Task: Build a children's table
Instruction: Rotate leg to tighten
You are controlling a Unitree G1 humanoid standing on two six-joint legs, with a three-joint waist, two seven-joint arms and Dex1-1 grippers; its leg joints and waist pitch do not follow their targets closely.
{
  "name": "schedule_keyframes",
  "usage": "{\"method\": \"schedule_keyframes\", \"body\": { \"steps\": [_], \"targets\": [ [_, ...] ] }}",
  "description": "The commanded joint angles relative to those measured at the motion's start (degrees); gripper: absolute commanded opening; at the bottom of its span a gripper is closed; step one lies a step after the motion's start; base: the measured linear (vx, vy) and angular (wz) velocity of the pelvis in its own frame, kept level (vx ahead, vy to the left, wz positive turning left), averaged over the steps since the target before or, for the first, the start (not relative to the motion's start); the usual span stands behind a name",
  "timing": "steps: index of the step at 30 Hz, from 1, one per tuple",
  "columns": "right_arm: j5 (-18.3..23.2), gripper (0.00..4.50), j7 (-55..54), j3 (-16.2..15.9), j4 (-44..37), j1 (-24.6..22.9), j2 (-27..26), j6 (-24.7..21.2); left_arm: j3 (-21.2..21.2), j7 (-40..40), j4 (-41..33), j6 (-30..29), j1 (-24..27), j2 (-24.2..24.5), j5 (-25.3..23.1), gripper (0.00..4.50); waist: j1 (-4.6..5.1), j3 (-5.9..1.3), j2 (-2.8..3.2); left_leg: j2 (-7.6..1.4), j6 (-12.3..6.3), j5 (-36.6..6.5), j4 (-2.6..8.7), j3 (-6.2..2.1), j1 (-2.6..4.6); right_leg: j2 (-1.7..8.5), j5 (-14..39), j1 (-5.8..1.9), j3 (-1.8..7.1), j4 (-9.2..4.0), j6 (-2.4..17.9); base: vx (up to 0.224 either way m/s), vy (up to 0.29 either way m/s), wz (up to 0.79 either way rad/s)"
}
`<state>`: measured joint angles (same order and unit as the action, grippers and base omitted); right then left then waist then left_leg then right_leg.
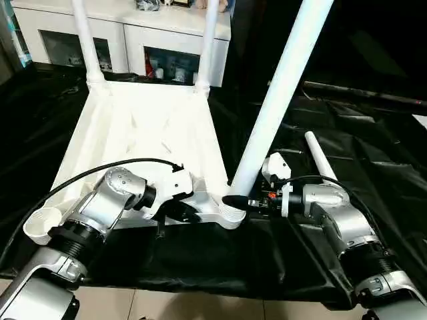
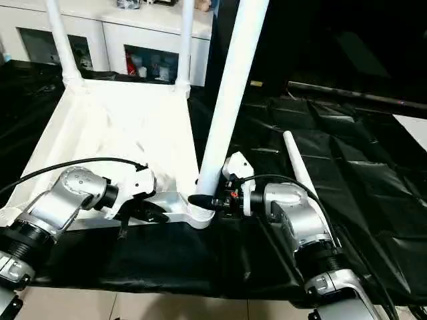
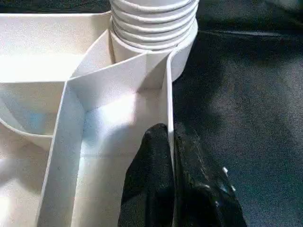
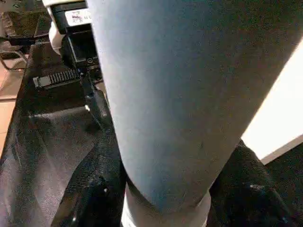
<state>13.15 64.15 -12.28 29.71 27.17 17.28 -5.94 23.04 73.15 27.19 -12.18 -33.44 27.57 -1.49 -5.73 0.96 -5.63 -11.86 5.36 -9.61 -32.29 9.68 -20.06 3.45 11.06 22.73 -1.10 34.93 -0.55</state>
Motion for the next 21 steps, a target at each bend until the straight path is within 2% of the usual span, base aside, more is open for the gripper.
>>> {"method": "schedule_keyframes", "body": {
  "steps": [1, 3, 5, 6, 7, 8, 9, 10, 11, 12, 13, 14, 15, 16, 17, 18, 19, 21],
  "targets": [
    [-5.7, 1.89, -2.8, -3.3, 9.0, -3.8, 0.9, -2.6, 0.6, 2.1, -2.3, 0.8, 0.1, -1.6, 2.0, 0.00, 0.44, -1.55, 1.23, -1.24, 1.61, -23.2, 4.21, -0.24, 0.54, 3.33, 20.1, -1.01, 1.51, -4.98, 8.9, 0.000, 0.000, 0.00],
    [-5.7, 1.89, -6.4, -1.8, 10.7, -3.0, -0.3, -1.9, -0.1, -0.3, -0.9, 1.2, -0.6, -2.3, 1.1, 0.00, 0.57, -1.41, 1.20, -1.21, 1.67, -24.4, 4.24, -0.29, 0.60, 3.35, 22.2, -0.84, 1.52, -5.23, 8.4, 0.000, 0.000, 0.00],
    [-6.6, 1.89, -14.4, 0.5, 14.6, -1.4, -2.2, -0.4, -1.1, -6.3, 2.1, 1.4, -2.2, -3.8, -1.1, 0.00, 0.88, -1.01, 1.08, -1.13, 2.14, -27.1, 4.29, -0.46, 0.75, 3.42, 27.5, -0.31, 1.38, -5.72, 7.4, -0.025, 0.000, 0.00],
    [-6.6, 1.89, -14.4, 0.5, 14.6, -1.4, -2.2, -0.4, -1.1, -6.3, 2.1, 1.4, -2.2, -3.8, -1.1, 0.00, 1.51, -0.93, 1.00, -0.79, 2.81, -30.9, 3.94, -1.00, 1.38, 3.68, 36.6, 0.09, 0.83, -6.76, 4.7, -0.051, 0.001, 0.00],
    [-6.8, 1.89, -17.8, 1.6, 16.3, -0.7, -3.1, -0.1, -1.6, -8.6, 3.2, 1.2, -2.8, -4.5, -1.7, 0.00, 1.63, -0.96, 1.06, -0.85, 2.86, -31.0, 4.04, -1.20, 1.22, 3.85, 37.7, -0.03, 0.81, -6.83, 4.0, -0.064, 0.009, -0.06],
    [-6.5, 1.89, -22.5, 3.0, 18.2, 0.1, -4.4, -0.5, -2.7, -9.6, 2.1, -1.9, -2.9, -5.6, -0.5, 0.00, 1.85, -0.96, 0.95, -0.88, 2.89, -31.2, 4.21, -1.48, 1.02, 4.01, 39.0, -0.09, 0.61, -7.01, 3.2, -0.055, 0.017, -0.11],
    [-6.1, 1.89, -27.9, 4.6, 20.3, 1.2, -6.0, -1.1, -3.8, -11.2, 0.8, -5.9, -3.1, -6.8, 0.4, 0.00, 2.11, -0.86, 0.80, -0.86, 2.94, -31.7, 4.28, -1.53, 1.01, 3.92, 39.6, -0.02, 0.45, -7.16, 3.0, -0.055, 0.017, -0.11],
    [-5.8, 1.89, -31.1, 5.5, 21.6, 1.9, -6.9, -1.5, -4.3, -12.4, 0.0, -8.3, -3.3, -7.7, 0.8, 0.00, 2.41, -0.92, 0.99, -0.88, 3.26, -32.0, 4.33, -1.65, 1.07, 3.95, 39.4, -0.05, 0.29, -7.01, 3.3, -0.058, 0.018, -0.11],
    [-5.6, 1.89, -32.8, 6.0, 22.4, 2.3, -7.5, -1.7, -4.5, -13.1, -0.3, -9.6, -3.4, -8.1, 0.8, 0.00, 3.23, -1.04, 1.52, -0.89, 3.39, -33.9, 4.49, -2.16, 1.16, 4.05, 38.5, -0.36, -0.63, -7.47, 3.8, -0.053, 0.026, -0.15],
    [-5.5, 1.89, -34.9, 6.5, 23.2, 2.8, -8.0, -1.7, -4.9, -14.4, -0.5, -11.1, -3.6, -8.8, 0.7, 0.00, 3.54, -1.16, 1.51, -0.97, 3.29, -33.6, 4.79, -2.45, 0.60, 4.16, 36.9, -1.02, -0.93, -7.25, 3.9, -0.053, 0.026, -0.15],
    [-5.5, 1.89, -37.9, 7.0, 24.4, 3.5, -8.7, -1.9, -5.4, -16.4, -0.6, -13.2, -3.9, -9.9, 0.6, 0.00, 3.91, -0.92, 1.86, -1.18, 3.55, -33.1, 5.56, -2.74, -0.36, 4.08, 33.6, -1.68, -1.16, -6.89, 4.7, -0.043, 0.039, -0.21],
    [-5.3, 1.89, -42.5, 7.9, 26.3, 4.6, -9.9, -2.0, -6.3, -19.9, -1.0, -17.0, -4.2, -11.9, 0.3, 0.00, 4.18, -0.94, 1.89, -1.11, 3.48, -34.1, 5.46, -2.73, -0.02, 4.04, 33.3, -1.53, -1.49, -7.21, 4.9, 0.000, 0.000, 0.00],
    [-5.2, 1.89, -45.7, 8.6, 27.7, 5.5, -10.8, -2.2, -7.0, -22.2, -1.4, -19.7, -4.4, -13.3, 0.1, 0.00, 4.37, -0.83, 1.75, -0.93, 3.23, -35.8, 4.96, -2.54, 0.98, 4.16, 33.9, -0.83, -2.06, -7.90, 5.1, 0.000, 0.000, 0.00],
    [-5.2, 1.89, -48.8, 9.1, 29.4, 6.4, -11.5, -2.0, -7.2, -23.6, -1.6, -21.5, -4.6, -14.4, -0.1, 0.00, 4.64, -0.69, 2.12, -0.89, 3.18, -36.9, 4.76, -2.58, 1.40, 4.45, 35.4, -0.67, -2.56, -8.21, 4.7, 0.000, 0.000, 0.00],
    [-4.8, 1.89, -50.1, 9.5, 30.6, 7.2, -12.3, -1.8, -7.1, -24.5, -2.2, -22.6, -4.5, -15.2, -0.5, 0.00, 4.93, -0.76, 1.96, -0.85, 2.92, -37.2, 4.76, -2.70, 1.21, 4.53, 36.5, -0.97, -3.00, -8.61, 3.9, 0.000, 0.000, 0.00],
    [-4.6, 1.89, -52.1, 9.9, 31.6, 8.0, -13.1, -2.0, -7.0, -25.6, -3.1, -23.4, -4.2, -16.2, -0.9, 0.00, 5.04, -0.74, 2.11, -0.87, 2.79, -37.5, 4.90, -2.82, 1.08, 4.52, 36.3, -1.23, -3.23, -8.78, 3.6, 0.000, 0.000, 0.00],
    [-4.4, 1.89, -53.6, 10.2, 32.7, 8.6, -13.7, -2.0, -6.9, -26.6, -3.6, -24.2, -4.1, -17.0, -1.1, 0.00, 5.37, -0.83, 2.21, -1.06, 2.71, -38.0, 5.19, -2.98, 0.88, 4.55, 34.2, -1.65, -3.54, -8.78, 3.8, 0.000, 0.000, 0.00],
    [-5.2, 1.89, -55.2, 9.6, 34.2, 9.7, -15.0, -1.6, -6.9, -29.1, -4.6, -25.9, -4.0, -18.4, -1.8, 0.00, 5.99, -0.65, 2.42, -1.22, 2.63, -40.0, 5.50, -3.30, 0.67, 4.66, 32.5, -1.90, -4.20, -8.74, 3.9, 0.000, 0.000, 0.00]
  ]
}}
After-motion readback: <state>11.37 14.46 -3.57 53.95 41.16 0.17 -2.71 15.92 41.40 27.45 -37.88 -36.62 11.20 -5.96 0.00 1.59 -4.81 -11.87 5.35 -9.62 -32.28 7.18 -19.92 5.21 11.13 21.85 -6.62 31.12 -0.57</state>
